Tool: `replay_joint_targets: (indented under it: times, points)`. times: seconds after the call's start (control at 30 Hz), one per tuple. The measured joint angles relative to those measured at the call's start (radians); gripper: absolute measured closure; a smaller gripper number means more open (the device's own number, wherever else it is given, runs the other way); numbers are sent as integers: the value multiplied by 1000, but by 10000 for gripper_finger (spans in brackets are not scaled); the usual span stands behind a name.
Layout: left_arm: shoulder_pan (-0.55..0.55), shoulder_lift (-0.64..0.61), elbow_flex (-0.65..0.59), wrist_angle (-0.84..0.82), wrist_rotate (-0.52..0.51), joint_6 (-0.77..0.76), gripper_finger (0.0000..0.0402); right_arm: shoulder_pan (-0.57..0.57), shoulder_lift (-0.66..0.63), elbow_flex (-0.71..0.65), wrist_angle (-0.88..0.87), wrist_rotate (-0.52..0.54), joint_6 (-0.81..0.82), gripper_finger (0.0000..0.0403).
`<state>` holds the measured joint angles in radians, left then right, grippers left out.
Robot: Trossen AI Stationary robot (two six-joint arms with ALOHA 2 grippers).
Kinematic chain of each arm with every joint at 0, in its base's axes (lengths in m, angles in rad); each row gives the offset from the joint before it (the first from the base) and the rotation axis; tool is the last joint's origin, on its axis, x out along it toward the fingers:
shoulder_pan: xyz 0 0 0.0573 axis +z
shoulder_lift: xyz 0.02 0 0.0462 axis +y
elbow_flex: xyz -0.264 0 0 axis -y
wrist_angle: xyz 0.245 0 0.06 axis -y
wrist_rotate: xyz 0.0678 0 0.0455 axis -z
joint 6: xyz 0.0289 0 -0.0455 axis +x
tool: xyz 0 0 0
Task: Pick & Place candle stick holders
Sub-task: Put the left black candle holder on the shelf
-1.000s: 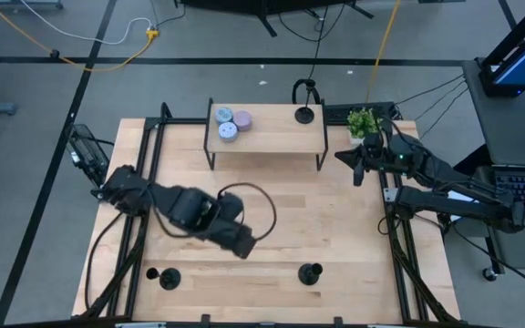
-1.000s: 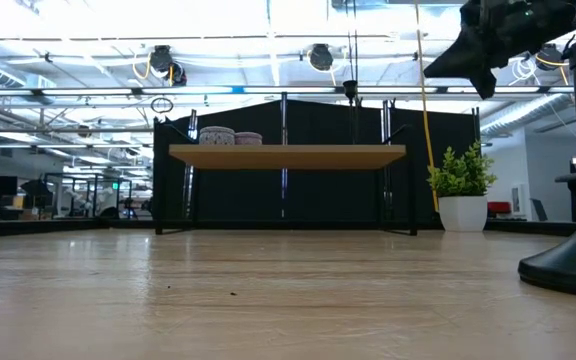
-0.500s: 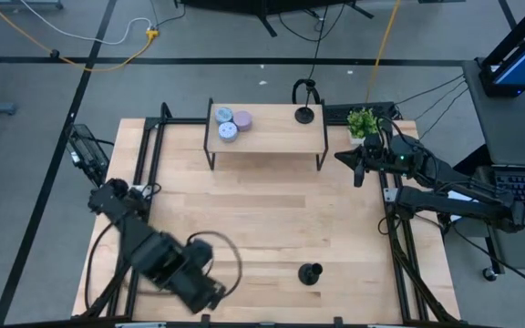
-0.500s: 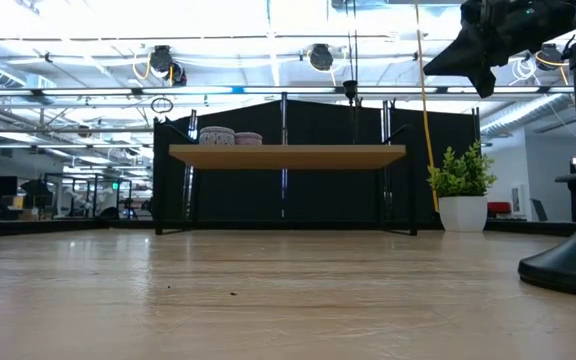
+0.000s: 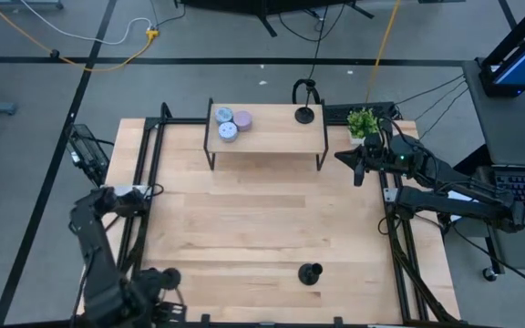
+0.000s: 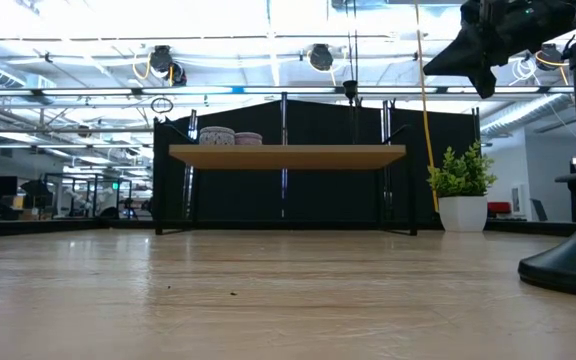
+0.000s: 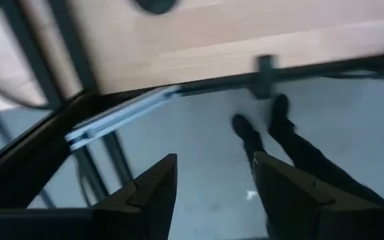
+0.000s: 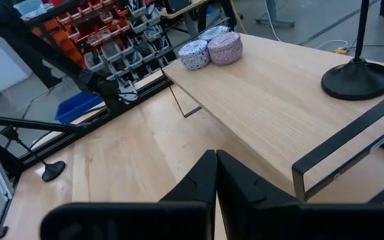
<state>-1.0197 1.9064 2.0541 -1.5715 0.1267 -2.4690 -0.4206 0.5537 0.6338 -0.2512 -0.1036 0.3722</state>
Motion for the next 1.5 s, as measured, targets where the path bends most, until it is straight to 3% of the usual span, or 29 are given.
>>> replay_joint_targets:
  times: [0.6,0.7,0.83,1.07,1.5]
  points:
    - [-87,1,-286,1,-78,-18,202,0,0,0,0,1,35,401]
    - [-97,1,-317,6,-130,-18,202,0,0,0,0,1,35,402]
    - [-134,1,-347,26,-236,-18,202,0,0,0,0,2,38,402]
    - [-196,1,-369,21,-243,-21,202,0,0,0,1,-1,66,402]
    - [-208,5,-445,34,-337,-2,202,0,0,0,80,1,88,402]
